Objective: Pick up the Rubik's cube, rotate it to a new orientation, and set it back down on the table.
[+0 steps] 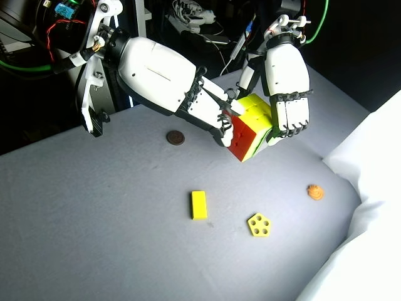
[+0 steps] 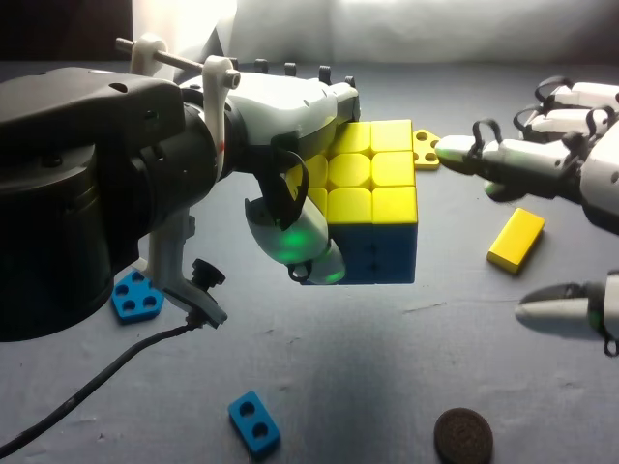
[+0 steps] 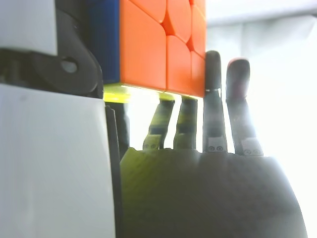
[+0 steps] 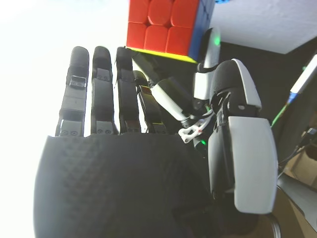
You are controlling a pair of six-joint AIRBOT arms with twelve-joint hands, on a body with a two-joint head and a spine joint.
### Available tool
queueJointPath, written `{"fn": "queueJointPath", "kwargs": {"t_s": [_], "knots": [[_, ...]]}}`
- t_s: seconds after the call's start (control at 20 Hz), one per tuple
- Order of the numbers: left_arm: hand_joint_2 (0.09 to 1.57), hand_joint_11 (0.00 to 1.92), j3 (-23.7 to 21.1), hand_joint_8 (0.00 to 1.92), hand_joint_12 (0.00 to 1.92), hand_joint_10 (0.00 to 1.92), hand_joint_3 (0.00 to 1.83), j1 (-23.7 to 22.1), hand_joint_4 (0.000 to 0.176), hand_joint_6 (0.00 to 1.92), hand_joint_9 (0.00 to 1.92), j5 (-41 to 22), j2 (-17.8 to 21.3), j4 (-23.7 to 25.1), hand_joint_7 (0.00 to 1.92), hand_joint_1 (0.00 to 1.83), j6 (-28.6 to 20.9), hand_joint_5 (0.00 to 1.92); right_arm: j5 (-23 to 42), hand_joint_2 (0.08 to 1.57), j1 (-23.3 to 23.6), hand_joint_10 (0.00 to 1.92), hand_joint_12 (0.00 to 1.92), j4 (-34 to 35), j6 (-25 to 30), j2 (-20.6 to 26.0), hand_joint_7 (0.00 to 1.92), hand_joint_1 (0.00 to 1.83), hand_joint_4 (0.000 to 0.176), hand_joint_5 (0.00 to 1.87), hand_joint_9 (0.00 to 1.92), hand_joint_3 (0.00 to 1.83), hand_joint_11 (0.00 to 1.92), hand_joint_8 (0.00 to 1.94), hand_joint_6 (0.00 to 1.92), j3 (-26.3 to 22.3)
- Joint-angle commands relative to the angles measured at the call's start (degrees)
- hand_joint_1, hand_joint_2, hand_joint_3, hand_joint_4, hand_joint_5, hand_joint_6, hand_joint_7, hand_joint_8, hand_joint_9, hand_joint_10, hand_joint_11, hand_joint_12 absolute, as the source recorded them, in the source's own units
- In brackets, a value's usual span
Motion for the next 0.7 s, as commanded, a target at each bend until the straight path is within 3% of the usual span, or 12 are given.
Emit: {"fn": "queueJointPath", "kwargs": {"t_s": [0.0,0.05,0.15,0.35,0.45,0.65], "knots": [[1.05,0.07,-0.22,1.59,1.89,1.69,0.0,-0.99,0.0,1.67,0.18,0.98,0.34,3.2,0.18,1.09,-0.4,0.11,4.26,1.14,0.77,1.12,0.82,-0.62,-0.04,0.52,0.29,0.49,0.0,0.03,0.1,0.0,0.0,0.94,0.0,-0.44],[1.06,0.09,-0.17,1.6,1.88,1.69,0.01,-0.93,0.0,1.67,0.19,0.98,0.33,3.2,0.17,1.08,-0.4,0.11,4.11,1.13,0.74,1.17,0.82,-0.62,-0.24,0.76,0.26,0.5,0.0,0.02,0.1,0.0,0.0,1.07,0.0,-0.93],[1.07,0.06,0.06,1.61,1.89,1.71,0.01,-0.9,0.0,1.69,0.15,0.98,0.28,3.24,0.15,1.08,-0.4,0.1,4.14,1.13,0.86,1.21,0.78,-0.62,-0.26,0.81,0.22,0.5,0.0,0.03,0.08,0.0,0.0,1.17,0.0,-1.21],[1.1,0.03,0.54,1.64,1.91,1.73,0.01,-1.03,0.0,1.73,0.13,0.98,-0.14,3.26,0.13,1.1,-0.4,0.07,3.58,1.14,0.85,1.22,0.77,-0.62,-0.25,0.79,0.21,0.48,0.0,0.02,0.09,0.0,0.0,1.18,0.0,-1.59],[1.09,0.06,0.74,1.67,1.92,1.75,0.0,-1.17,0.0,1.7,0.14,0.98,-0.33,3.26,0.12,1.12,-0.4,0.08,3.77,1.15,0.85,1.21,0.67,-0.62,-0.24,0.53,0.23,0.46,0.0,0.0,0.1,0.0,0.0,1.14,0.0,-1.79],[1.1,0.03,0.94,1.67,1.92,1.75,0.01,-1.26,0.0,1.7,0.11,0.98,-0.41,3.26,0.1,1.13,-0.4,0.08,6.44,1.13,0.57,1.17,0.69,-0.63,-1.86,-1.81,0.24,0.5,0.0,0.02,0.1,0.0,0.0,1.12,0.01,-1.76]]}}
